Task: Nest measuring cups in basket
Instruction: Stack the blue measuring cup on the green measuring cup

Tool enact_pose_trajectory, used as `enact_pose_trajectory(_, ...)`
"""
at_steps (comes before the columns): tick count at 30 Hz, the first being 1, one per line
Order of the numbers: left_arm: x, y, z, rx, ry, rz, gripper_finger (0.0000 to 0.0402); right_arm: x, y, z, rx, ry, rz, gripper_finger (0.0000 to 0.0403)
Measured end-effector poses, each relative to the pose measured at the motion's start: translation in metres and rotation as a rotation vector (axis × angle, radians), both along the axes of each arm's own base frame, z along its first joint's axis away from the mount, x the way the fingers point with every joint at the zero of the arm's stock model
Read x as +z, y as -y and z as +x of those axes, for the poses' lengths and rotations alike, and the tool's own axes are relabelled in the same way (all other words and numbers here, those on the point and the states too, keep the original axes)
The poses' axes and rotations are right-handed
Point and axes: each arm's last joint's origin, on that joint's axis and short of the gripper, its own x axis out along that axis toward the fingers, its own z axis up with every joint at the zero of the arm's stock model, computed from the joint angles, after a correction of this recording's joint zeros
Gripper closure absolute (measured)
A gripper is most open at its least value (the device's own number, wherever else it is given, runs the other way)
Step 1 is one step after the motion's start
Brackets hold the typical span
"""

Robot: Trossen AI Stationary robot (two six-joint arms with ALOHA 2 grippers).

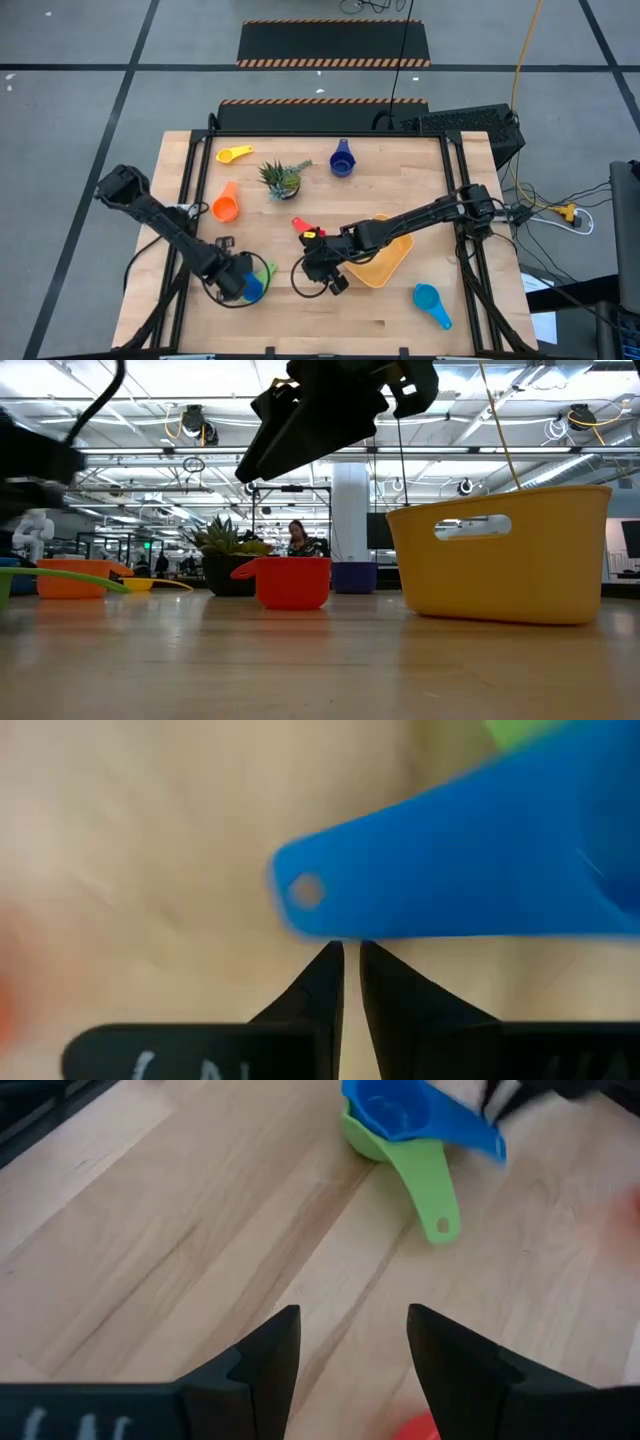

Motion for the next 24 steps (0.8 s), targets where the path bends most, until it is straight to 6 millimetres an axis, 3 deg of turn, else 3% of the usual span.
enact_pose_trajectory(6,0.001,-0.015,0.014,-0.082,0.062,0.089,0.0362,-0.002,0.001,-0.007,-0.035,-0.084,0.009,0.0225)
enact_pose_trajectory(12,0.001,-0.014,0.001,-0.045,-0.051,0.086,0.0362,-0.003,0.005,-0.009,-0.062,-0.120,0.021,0.0225)
enact_pose_trajectory(17,0.002,-0.014,0.000,-0.040,-0.049,0.098,0.0362,-0.002,0.000,0.001,0.005,-0.014,0.130,0.0225)
enact_pose_trajectory(20,0.002,-0.014,0.009,-0.047,0.019,0.057,0.0362,-0.011,-0.012,0.011,0.077,0.058,0.246,0.0225)
enact_pose_trajectory(24,0.002,-0.015,0.018,-0.056,0.077,0.025,0.0362,-0.031,-0.025,0.017,0.080,0.079,0.229,0.0229)
